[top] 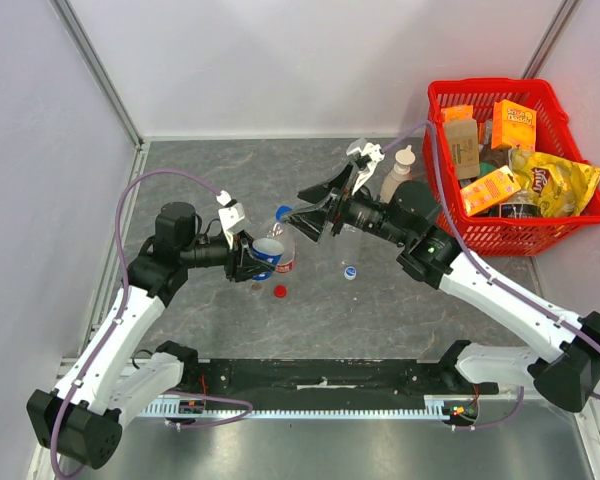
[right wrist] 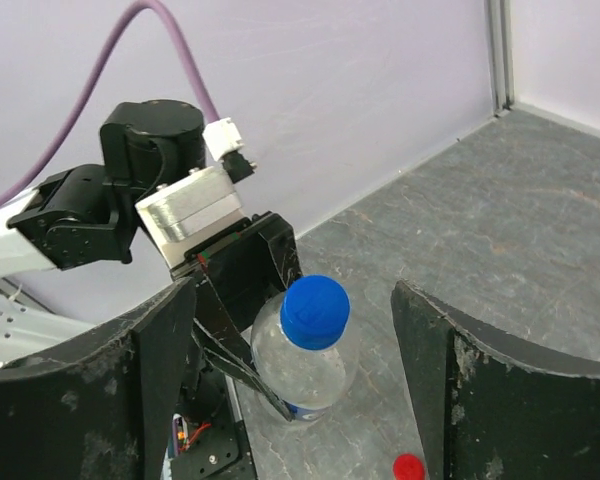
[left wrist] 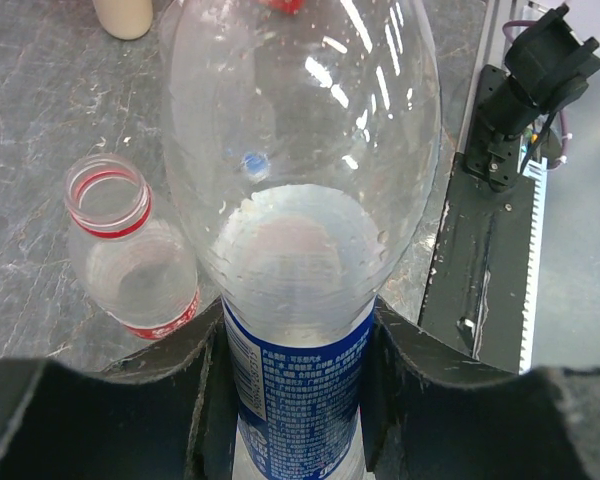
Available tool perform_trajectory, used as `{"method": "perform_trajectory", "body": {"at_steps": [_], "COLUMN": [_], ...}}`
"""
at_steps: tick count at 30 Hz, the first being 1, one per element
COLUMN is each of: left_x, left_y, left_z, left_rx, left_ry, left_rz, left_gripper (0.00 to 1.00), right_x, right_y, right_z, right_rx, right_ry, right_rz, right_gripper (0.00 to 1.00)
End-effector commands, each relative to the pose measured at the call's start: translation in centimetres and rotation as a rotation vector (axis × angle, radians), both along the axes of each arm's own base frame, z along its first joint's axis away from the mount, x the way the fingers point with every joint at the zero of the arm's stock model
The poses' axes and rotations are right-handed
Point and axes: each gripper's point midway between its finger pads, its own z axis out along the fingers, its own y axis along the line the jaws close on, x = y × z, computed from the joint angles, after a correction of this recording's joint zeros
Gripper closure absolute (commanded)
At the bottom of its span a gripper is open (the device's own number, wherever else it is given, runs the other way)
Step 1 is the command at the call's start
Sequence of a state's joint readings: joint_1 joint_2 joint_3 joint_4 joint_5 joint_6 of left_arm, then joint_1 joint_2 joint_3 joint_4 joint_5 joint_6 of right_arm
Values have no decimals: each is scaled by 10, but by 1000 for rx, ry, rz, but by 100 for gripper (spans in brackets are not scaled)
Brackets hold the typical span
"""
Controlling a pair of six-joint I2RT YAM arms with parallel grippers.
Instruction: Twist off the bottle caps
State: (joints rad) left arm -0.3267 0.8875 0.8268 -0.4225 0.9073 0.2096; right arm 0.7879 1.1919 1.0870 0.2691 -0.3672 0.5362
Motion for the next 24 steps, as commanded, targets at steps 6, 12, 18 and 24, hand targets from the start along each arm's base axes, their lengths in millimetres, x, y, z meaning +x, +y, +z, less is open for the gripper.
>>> {"method": "perform_trajectory", "body": {"at_steps": [6,12,18,24], "left_x": [7,8,8,8], "left_y": [4,4,4,4], "left_z": [0,0,0,-1], "left_rx": [22,22,22,24], "left_ry": [-58,-58,-58,-56], "left_rz": [32,32,34,32], "left_gripper": [62,62,62,62], "right_x": [15,20,23,23], "right_y": [3,13,18,21], "right_z": [-7,-23,-30,-33], "right_rx": [37,23,19,19], "right_ry": [118,186,206,214], "right_rz": [-59,-44,-40,-26], "right_gripper": [31,40,47,68]}}
